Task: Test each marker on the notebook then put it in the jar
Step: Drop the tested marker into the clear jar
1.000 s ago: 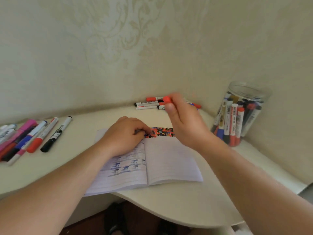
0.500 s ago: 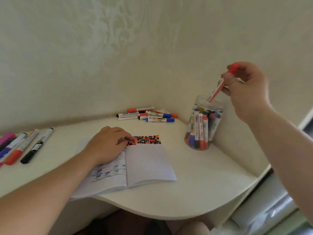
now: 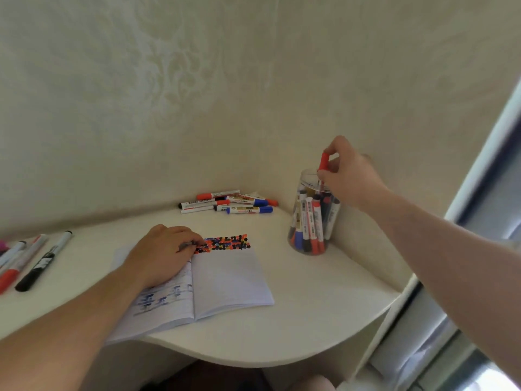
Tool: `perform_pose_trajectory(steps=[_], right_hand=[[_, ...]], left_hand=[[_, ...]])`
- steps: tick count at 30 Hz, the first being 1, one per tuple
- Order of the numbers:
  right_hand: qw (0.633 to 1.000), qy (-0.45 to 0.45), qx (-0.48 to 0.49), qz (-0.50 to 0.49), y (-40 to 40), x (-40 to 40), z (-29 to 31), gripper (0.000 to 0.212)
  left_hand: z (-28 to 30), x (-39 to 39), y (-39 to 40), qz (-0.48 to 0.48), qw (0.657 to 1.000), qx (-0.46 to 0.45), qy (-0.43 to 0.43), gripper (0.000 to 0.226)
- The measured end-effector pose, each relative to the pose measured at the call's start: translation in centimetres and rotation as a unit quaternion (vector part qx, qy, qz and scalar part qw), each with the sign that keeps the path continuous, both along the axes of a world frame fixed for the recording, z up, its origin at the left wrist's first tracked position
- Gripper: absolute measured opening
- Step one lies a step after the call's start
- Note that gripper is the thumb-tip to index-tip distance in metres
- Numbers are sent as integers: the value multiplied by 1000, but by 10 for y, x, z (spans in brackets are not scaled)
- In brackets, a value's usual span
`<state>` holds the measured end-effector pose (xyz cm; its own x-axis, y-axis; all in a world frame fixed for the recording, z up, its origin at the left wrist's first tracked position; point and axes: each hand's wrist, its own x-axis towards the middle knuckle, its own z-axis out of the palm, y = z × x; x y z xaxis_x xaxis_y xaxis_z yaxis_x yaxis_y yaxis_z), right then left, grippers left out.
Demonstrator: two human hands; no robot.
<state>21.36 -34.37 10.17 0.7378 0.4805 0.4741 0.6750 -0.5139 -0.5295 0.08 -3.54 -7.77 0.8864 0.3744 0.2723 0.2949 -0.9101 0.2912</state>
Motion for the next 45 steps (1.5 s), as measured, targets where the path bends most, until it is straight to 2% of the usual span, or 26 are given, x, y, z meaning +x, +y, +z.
perform_pose_trajectory(steps=[4, 6, 10, 12, 13, 15, 17, 18, 20, 22, 24, 26, 29, 34, 38, 40, 43, 45], right_hand=[[991, -99, -84, -41, 5, 4, -2, 13], [985, -92, -135, -54, 7, 6, -3, 9], [963, -96, -245, -55, 11, 9, -6, 53], [958, -93, -264, -56, 12, 6, -9, 65], [962, -98, -246, -59, 13, 6, -11, 65], [961, -217, -163, -44, 17, 13, -18, 56], [936, -345, -62, 0, 32, 11, -28, 42], [930, -364, -32, 36, 43, 4, -34, 38], [934, -342, -16, 105, 72, -12, -52, 38], [951, -274, -59, 131, 101, -22, -72, 35], [966, -173, -150, 119, 128, -13, -93, 27], [960, -81, -253, 89, 149, 0, -108, 34], [942, -45, -330, 31, 167, 16, -128, 43], [950, -77, -302, 18, 167, 27, -145, 57], [943, -42, -329, 34, 166, 33, -148, 40], [948, -55, -309, 53, 163, 26, -143, 35], [975, -69, -174, 123, 155, -5, -127, 35], [979, 24, -58, 196, 149, -31, -116, 30]], left_hand=[[0, 1, 1, -5, 1000, 3, 3, 29], [-1, 2, 2, -7, 1000, 3, 2, 28], [-2, 3, 3, -8, 1000, -13, -2, 26], [-3, 2, 3, -12, 1000, -16, -5, 24], [-3, 2, 3, -14, 1000, -18, -8, 24], [-1, 3, 2, -11, 999, -27, -14, 24], [1, 4, 0, -10, 999, -36, -19, 24], [1, 5, 0, -11, 999, -40, -23, 24], [0, 5, 1, -10, 998, -55, -28, 24], [0, 5, -1, -7, 998, -61, -31, 25], [0, 4, -3, -11, 998, -56, -32, 26], [2, 3, -6, -12, 998, -53, -34, 27], [5, 3, -4, -3, 998, -57, -34, 28], [5, 2, -2, 5, 997, -71, -31, 27], [6, 0, -2, 8, 997, -73, -34, 25], [7, 0, -3, 9, 997, -73, -38, 24], [8, 0, -3, 9, 997, -73, -36, 27], [9, -1, -4, 5, 997, -74, -36, 40]])
